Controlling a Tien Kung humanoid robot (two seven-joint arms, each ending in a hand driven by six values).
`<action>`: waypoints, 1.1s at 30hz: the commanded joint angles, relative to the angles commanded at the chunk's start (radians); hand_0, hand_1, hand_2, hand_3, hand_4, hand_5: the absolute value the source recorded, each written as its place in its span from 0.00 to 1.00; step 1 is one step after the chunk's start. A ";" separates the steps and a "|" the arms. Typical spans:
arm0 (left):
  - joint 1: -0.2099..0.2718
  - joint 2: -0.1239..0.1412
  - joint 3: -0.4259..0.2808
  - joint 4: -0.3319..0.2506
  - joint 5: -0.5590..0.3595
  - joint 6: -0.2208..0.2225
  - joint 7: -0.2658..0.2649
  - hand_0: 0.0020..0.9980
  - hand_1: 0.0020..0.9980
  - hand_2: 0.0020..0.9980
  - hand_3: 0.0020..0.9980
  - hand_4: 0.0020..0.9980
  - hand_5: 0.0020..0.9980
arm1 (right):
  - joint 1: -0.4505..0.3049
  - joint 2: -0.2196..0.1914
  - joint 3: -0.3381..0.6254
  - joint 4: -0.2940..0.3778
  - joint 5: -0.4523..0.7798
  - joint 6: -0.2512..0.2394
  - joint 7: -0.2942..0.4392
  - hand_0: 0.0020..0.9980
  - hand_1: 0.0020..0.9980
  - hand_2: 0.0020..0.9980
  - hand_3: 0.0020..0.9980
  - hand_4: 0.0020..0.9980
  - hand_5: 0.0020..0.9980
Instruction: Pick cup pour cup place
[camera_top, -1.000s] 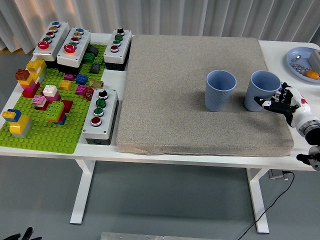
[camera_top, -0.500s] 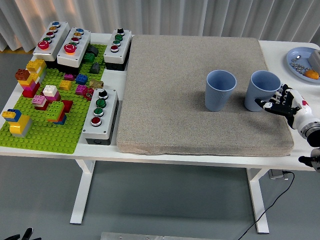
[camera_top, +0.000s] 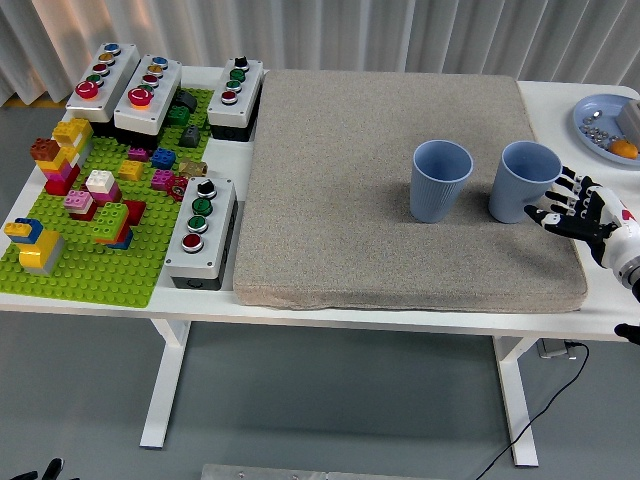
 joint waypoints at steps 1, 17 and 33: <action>0.000 0.000 -0.002 0.000 0.001 0.000 0.000 0.72 0.66 0.73 0.65 0.49 0.98 | -0.003 -0.005 0.000 0.003 0.002 0.000 0.000 0.92 0.86 0.94 0.93 0.83 0.25; -0.003 0.003 -0.013 0.000 0.010 0.001 0.000 0.72 0.66 0.73 0.65 0.49 0.98 | -0.005 -0.039 0.020 0.048 -0.008 0.005 -0.012 0.92 0.86 0.94 0.93 0.83 0.24; -0.003 0.007 -0.012 0.000 0.010 0.001 0.001 0.72 0.66 0.73 0.65 0.49 0.98 | 0.114 -0.073 0.112 0.123 -0.039 0.006 -0.020 0.92 0.86 0.94 0.93 0.83 0.25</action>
